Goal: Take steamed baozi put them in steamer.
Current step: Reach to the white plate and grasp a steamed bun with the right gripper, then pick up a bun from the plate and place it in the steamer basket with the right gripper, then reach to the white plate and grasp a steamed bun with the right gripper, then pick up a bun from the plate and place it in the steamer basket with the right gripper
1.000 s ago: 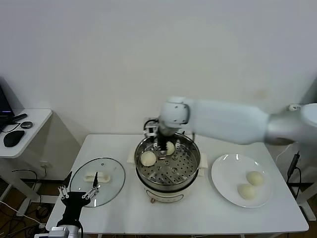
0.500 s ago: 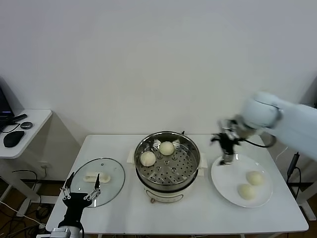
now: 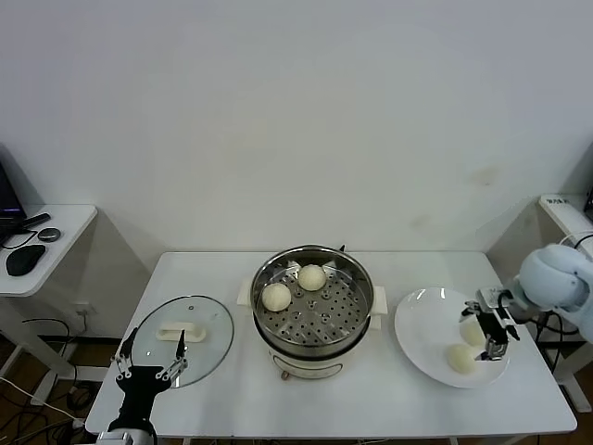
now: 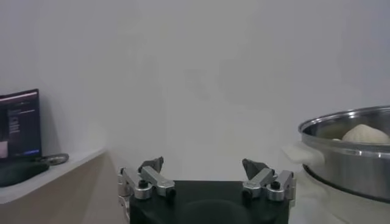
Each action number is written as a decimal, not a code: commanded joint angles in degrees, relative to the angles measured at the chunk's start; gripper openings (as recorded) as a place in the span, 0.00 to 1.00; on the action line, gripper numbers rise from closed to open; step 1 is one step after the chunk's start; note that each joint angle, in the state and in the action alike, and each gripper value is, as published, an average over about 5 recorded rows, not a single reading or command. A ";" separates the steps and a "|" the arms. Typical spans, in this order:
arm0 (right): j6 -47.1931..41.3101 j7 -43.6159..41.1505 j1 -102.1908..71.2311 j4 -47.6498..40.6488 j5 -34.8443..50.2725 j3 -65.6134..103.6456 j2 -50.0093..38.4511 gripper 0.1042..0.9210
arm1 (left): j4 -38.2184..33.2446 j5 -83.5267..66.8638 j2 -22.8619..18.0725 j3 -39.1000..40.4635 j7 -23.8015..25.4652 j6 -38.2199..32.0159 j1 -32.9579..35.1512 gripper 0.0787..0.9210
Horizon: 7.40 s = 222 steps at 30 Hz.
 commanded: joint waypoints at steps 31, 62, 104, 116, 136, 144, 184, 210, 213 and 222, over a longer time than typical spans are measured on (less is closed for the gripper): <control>-0.63 5.00 -18.99 -14.18 -6.91 14.08 11.42 0.78 | -0.29 0.21 -0.56 -1.58 -0.01 -0.10 1.30 0.88; 5.99 -6.09 42.04 -0.06 21.06 -15.44 21.43 0.57 | 0.06 0.18 0.12 -0.64 -0.01 -0.50 -0.25 0.88; 44.88 2.74 27.18 -7.63 -5.85 -26.85 45.58 0.61 | -0.32 0.04 -1.55 -3.92 -0.15 -1.03 0.37 0.88; 45.46 3.65 28.04 -5.51 -5.03 -26.92 43.65 0.74 | -0.44 0.21 -1.76 -3.28 -0.20 -1.15 0.16 0.88; 4.44 3.83 31.66 1.45 2.39 -19.33 10.66 0.88 | -1.42 0.20 0.21 -1.93 0.10 -0.77 -1.29 0.88; -0.50 1.41 16.64 -2.55 0.97 -8.72 2.06 0.88 | -0.40 -0.73 1.57 -0.64 0.95 -0.71 -2.27 0.88; 9.95 4.23 -14.53 -33.61 -15.34 18.68 19.12 0.88 | 1.19 -0.67 0.91 -0.94 1.19 -0.29 -2.31 0.88; 1.84 2.57 1.43 -17.60 -2.26 5.82 9.75 0.48 | 0.91 -0.95 1.18 -1.13 1.08 -0.34 -2.68 0.88; -1.09 3.38 13.46 -11.45 4.76 -3.66 8.06 0.48 | 0.87 -0.95 1.39 -0.88 1.10 -0.23 -2.98 0.88; -14.48 10.57 52.46 4.13 31.21 -34.15 16.86 0.49 | 1.54 -1.05 1.98 0.08 1.13 -0.03 -4.29 0.88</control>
